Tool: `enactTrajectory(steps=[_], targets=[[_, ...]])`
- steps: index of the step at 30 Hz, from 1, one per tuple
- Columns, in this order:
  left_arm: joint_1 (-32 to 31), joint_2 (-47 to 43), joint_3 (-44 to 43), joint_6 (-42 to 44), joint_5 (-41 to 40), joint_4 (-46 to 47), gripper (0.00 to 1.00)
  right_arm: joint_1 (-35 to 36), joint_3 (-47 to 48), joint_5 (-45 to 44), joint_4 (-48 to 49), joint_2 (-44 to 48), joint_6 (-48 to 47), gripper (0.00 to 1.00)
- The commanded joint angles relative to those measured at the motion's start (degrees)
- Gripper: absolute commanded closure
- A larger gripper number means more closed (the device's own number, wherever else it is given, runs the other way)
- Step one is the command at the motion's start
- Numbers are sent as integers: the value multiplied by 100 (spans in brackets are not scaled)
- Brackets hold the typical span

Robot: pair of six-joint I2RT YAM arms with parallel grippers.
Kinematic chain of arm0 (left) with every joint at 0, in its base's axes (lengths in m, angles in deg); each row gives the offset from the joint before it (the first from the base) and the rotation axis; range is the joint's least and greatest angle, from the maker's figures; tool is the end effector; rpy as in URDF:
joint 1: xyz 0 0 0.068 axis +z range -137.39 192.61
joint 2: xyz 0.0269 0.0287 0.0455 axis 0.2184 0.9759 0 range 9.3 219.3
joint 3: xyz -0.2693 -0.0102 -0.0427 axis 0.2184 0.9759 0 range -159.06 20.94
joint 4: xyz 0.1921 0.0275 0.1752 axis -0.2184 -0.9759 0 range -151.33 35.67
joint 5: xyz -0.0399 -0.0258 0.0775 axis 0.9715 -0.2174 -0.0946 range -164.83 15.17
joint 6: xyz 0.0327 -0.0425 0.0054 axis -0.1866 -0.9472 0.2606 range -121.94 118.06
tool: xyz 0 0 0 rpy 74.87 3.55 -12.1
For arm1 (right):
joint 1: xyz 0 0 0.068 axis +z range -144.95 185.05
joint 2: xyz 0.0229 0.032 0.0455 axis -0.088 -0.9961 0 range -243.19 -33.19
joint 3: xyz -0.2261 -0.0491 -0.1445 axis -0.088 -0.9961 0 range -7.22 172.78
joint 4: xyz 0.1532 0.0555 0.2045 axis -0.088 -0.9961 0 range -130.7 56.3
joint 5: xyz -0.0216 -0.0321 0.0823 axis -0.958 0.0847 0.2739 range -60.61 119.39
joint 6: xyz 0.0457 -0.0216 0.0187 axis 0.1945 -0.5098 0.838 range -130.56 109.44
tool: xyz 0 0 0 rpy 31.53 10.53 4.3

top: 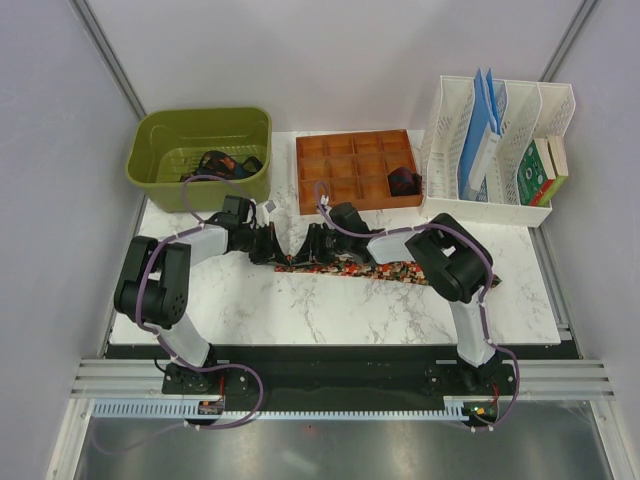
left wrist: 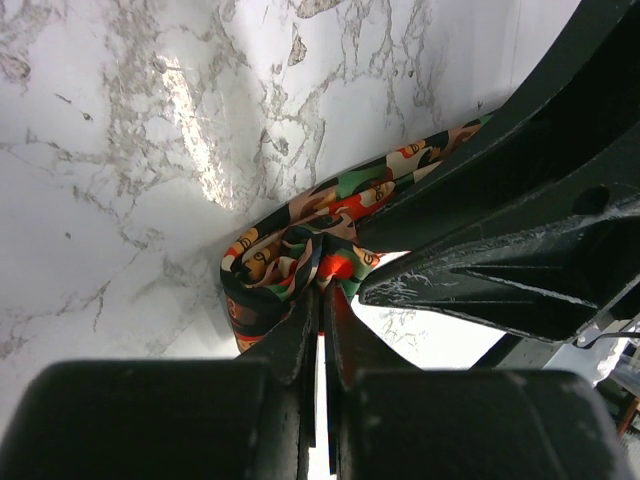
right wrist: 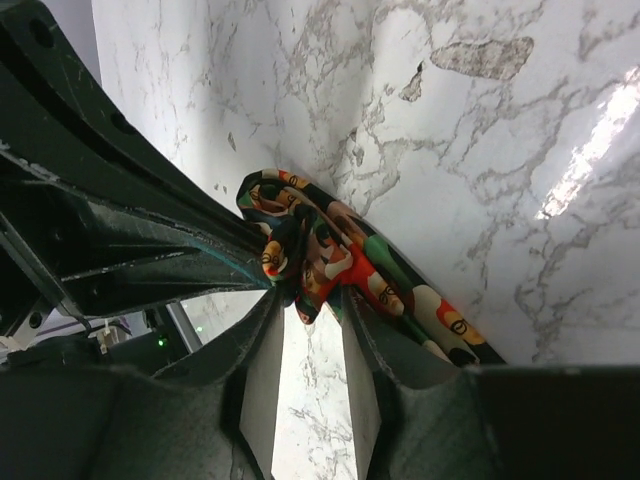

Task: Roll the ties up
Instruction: Roll the tie at the center of the board.

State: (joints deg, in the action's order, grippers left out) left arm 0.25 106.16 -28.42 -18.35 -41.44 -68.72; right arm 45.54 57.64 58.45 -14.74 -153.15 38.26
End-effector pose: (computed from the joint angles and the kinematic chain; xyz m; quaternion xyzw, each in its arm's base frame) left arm 0.2987 -0.0855 0.1441 0.0370 0.9311 -0.3277 0.1561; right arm 0.3129 0.2898 0.1135 -0.0506 0.8690 0.4672 0.1546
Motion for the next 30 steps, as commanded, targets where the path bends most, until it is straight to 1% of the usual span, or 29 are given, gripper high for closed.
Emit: enactTrajectory(steps=[1, 9, 13, 17, 19, 22, 28, 30], targets=[[-30, 228, -56, -82, -333, 42, 98, 3, -193, -14, 64, 263, 110, 61], [-30, 193, -56, -38, -315, 24, 98, -6, -114, -128, 301, 70, 356, 60], [-38, 167, -38, -38, -271, 15, 98, -6, 0, -172, 371, -88, 444, 64], [-38, 167, -73, 23, -236, 51, 96, 11, 35, -181, 441, -212, 488, 71], [-38, 175, -73, 32, -245, 42, 96, 12, 35, -181, 459, -238, 515, 71], [-73, 175, -47, 50, -245, 42, 96, 47, 53, -199, 494, -256, 576, 71], [-100, 176, -29, 32, -262, 42, 96, 64, 70, -181, 460, -150, 576, 65], [-100, 184, -38, 41, -262, 51, 96, 82, 88, -243, 389, -168, 524, 67]])
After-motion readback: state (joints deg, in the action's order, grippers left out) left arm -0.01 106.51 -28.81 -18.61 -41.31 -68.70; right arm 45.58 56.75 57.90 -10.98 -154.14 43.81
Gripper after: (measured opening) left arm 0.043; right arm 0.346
